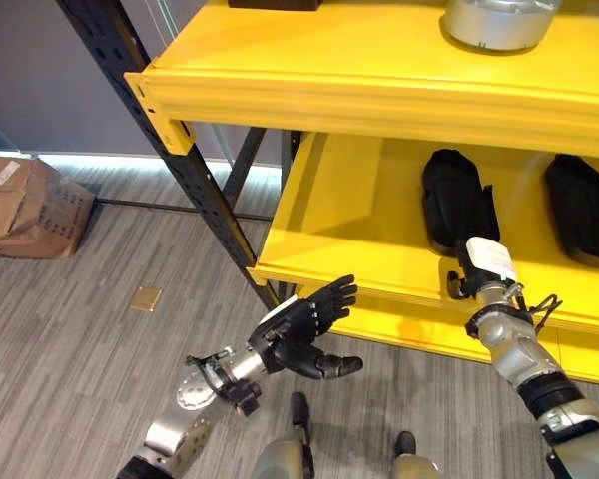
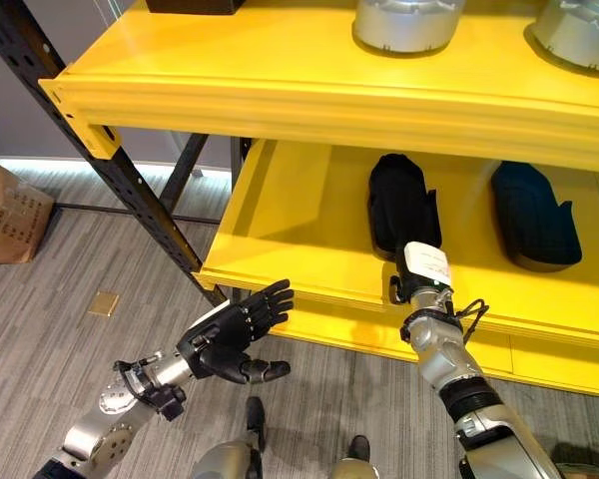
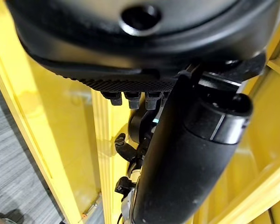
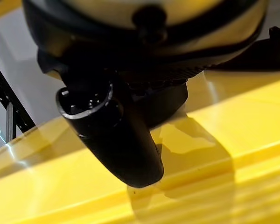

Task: Move parts from the plastic box to the shelf.

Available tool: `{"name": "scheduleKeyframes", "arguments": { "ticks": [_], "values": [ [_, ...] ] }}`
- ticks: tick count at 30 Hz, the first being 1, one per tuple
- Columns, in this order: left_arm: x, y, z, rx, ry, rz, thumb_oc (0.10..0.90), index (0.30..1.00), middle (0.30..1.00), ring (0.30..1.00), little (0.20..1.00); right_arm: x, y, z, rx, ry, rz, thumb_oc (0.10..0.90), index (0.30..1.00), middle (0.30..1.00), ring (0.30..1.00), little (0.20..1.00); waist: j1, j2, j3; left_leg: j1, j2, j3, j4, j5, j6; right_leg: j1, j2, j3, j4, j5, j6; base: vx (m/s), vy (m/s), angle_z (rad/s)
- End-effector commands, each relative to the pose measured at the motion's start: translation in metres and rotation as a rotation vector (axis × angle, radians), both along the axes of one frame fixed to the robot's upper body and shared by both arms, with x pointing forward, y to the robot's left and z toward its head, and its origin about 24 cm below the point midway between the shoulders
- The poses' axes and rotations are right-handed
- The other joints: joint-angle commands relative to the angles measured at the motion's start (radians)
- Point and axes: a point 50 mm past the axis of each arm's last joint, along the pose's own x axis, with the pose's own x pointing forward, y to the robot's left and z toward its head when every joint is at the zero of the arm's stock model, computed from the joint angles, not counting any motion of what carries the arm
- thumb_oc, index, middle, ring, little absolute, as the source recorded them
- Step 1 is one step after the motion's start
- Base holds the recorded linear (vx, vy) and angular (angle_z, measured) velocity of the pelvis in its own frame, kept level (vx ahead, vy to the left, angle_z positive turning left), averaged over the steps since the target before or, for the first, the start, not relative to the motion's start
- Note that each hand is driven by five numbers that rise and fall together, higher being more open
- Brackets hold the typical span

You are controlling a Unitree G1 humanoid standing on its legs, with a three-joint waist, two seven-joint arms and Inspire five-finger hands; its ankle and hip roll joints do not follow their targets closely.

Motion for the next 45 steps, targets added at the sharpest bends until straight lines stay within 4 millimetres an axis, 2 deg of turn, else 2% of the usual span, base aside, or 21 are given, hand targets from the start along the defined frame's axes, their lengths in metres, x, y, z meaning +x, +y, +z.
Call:
{"name": "scheduleKeyframes", "arguments": {
  "ticks": [1,17,19,25,27,29,32,35,38,41,45],
  "values": [
    [0.004,-0.015,0.045,-0.159,-0.226,-0.046,0.9,1.0,1.0,1.0,1.0,0.015,0.016,0.046,-0.059,-0.272,0.091,0.9,1.0,1.0,1.0,1.0,0.022,-0.026,-0.018,0.068,0.002,0.022,0.085,-0.203,0.004,-0.106,0.0,0.037,0.134,-0.037,-0.057,0.01,0.03,0.0],
    [0.001,-0.019,0.044,-0.197,-0.211,-0.043,0.9,1.0,1.0,1.0,1.0,0.004,0.029,0.07,-0.118,-0.538,0.195,0.9,1.0,1.0,1.0,1.0,0.003,0.001,-0.03,0.085,-0.006,0.023,0.082,-0.209,0.005,-0.107,-0.011,0.045,0.145,-0.046,-0.058,0.01,0.012,0.0],
    [0.0,-0.02,0.045,-0.21,-0.208,-0.039,0.9,1.0,1.0,1.0,1.0,0.0,0.032,0.078,-0.128,-0.63,0.228,0.9,1.0,1.0,1.0,1.0,-0.003,0.008,-0.032,0.09,-0.009,0.023,0.08,-0.211,0.005,-0.107,-0.011,0.049,0.145,-0.048,-0.059,0.01,0.051,0.0],
    [-0.002,-0.022,0.045,-0.223,-0.216,-0.028,0.9,1.0,1.0,1.0,1.0,-0.011,0.04,0.089,-0.049,-0.769,0.277,0.9,1.0,1.0,1.0,1.0,-0.018,0.013,-0.039,0.102,-0.011,0.03,0.077,-0.215,0.005,-0.103,-0.011,0.056,0.14,-0.048,-0.059,0.0,0.019,0.0],
    [-0.003,-0.02,0.045,-0.232,-0.222,-0.011,0.9,1.0,1.0,1.0,1.0,-0.021,0.044,0.087,0.004,-0.794,0.303,0.9,1.0,1.0,1.0,1.0,-0.029,0.012,-0.049,0.11,-0.012,0.036,0.07,-0.218,0.005,-0.102,-0.01,0.063,0.13,-0.044,-0.055,0.01,0.04,0.01],
    [-0.006,-0.017,0.045,-0.236,-0.237,0.022,0.9,1.0,1.0,1.0,1.0,-0.038,0.047,0.075,0.131,-0.814,0.294,0.9,1.0,1.0,1.0,1.0,-0.05,0.004,-0.063,0.126,-0.01,0.05,0.058,-0.224,0.005,-0.098,-0.007,0.074,0.107,-0.032,-0.049,0.0,0.026,-0.05],
    [-0.008,-0.012,0.045,-0.242,-0.249,0.056,0.9,1.0,1.0,1.0,1.0,-0.054,0.049,0.063,0.21,-0.807,0.296,0.9,1.0,1.0,1.0,1.0,-0.07,-0.007,-0.072,0.139,-0.006,0.063,0.048,-0.228,0.006,-0.095,-0.002,0.088,0.091,-0.023,-0.044,-0.01,-0.009,-0.21],
    [-0.007,-0.008,0.047,-0.234,-0.282,0.086,0.9,1.0,1.0,1.0,1.0,-0.068,0.054,0.059,0.33,-0.783,0.323,0.9,1.0,1.0,1.0,1.0,-0.098,-0.019,-0.08,0.15,0.0,0.079,0.035,-0.231,0.007,-0.097,0.004,0.108,0.077,-0.016,-0.04,-0.06,-0.029,-0.14],
    [-0.006,-0.003,0.05,-0.228,-0.297,0.121,0.9,1.0,1.0,1.0,1.0,-0.081,0.06,0.059,0.447,-0.743,0.378,0.9,1.0,1.0,1.0,1.0,-0.123,-0.031,-0.085,0.163,0.006,0.095,0.021,-0.232,0.004,-0.096,0.013,0.129,0.059,-0.006,-0.035,-0.07,-0.066,-0.24],
    [-0.004,0.005,0.052,-0.209,-0.305,0.169,0.9,1.0,1.0,1.0,1.0,-0.101,0.064,0.068,0.61,-0.721,0.461,0.9,1.0,1.0,1.0,1.0,-0.159,-0.047,-0.094,0.178,0.015,0.118,0.002,-0.23,-0.004,-0.099,0.025,0.159,0.027,0.016,-0.025,-0.07,-0.123,-0.23],
    [-0.002,0.01,0.052,-0.216,-0.284,0.222,0.9,1.0,1.0,1.0,1.0,-0.112,0.062,0.072,0.739,-0.713,0.477,0.9,1.0,1.0,1.0,1.0,-0.188,-0.058,-0.109,0.18,0.032,0.137,-0.007,-0.232,-0.017,-0.101,0.047,0.183,-0.011,0.03,-0.025,-0.1,-0.167,-0.3]
  ]
}}
